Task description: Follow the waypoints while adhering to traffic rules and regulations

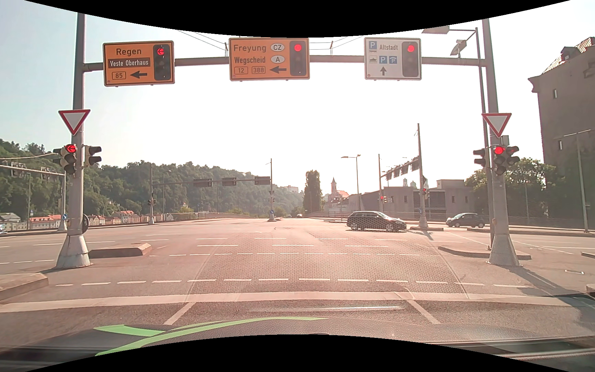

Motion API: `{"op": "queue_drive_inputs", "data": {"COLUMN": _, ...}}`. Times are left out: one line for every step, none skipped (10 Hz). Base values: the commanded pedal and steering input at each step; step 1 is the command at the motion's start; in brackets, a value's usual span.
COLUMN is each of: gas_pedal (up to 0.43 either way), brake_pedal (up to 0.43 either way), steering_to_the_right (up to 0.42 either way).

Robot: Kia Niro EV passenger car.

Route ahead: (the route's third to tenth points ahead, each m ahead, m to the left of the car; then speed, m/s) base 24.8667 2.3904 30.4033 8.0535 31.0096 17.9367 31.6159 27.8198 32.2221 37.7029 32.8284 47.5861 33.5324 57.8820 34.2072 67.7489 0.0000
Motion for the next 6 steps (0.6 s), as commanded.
{"op": "queue_drive_inputs", "data": {"gas_pedal": 0.0, "brake_pedal": 0.311, "steering_to_the_right": -0.003}}
{"op": "queue_drive_inputs", "data": {"gas_pedal": 0.0, "brake_pedal": 0.311, "steering_to_the_right": -0.002}}
{"op": "queue_drive_inputs", "data": {"gas_pedal": 0.0, "brake_pedal": 0.311, "steering_to_the_right": -0.002}}
{"op": "queue_drive_inputs", "data": {"gas_pedal": 0.0, "brake_pedal": 0.311, "steering_to_the_right": -0.002}}
{"op": "queue_drive_inputs", "data": {"gas_pedal": 0.0, "brake_pedal": 0.311, "steering_to_the_right": -0.002}}
{"op": "queue_drive_inputs", "data": {"gas_pedal": 0.0, "brake_pedal": 0.311, "steering_to_the_right": -0.002}}
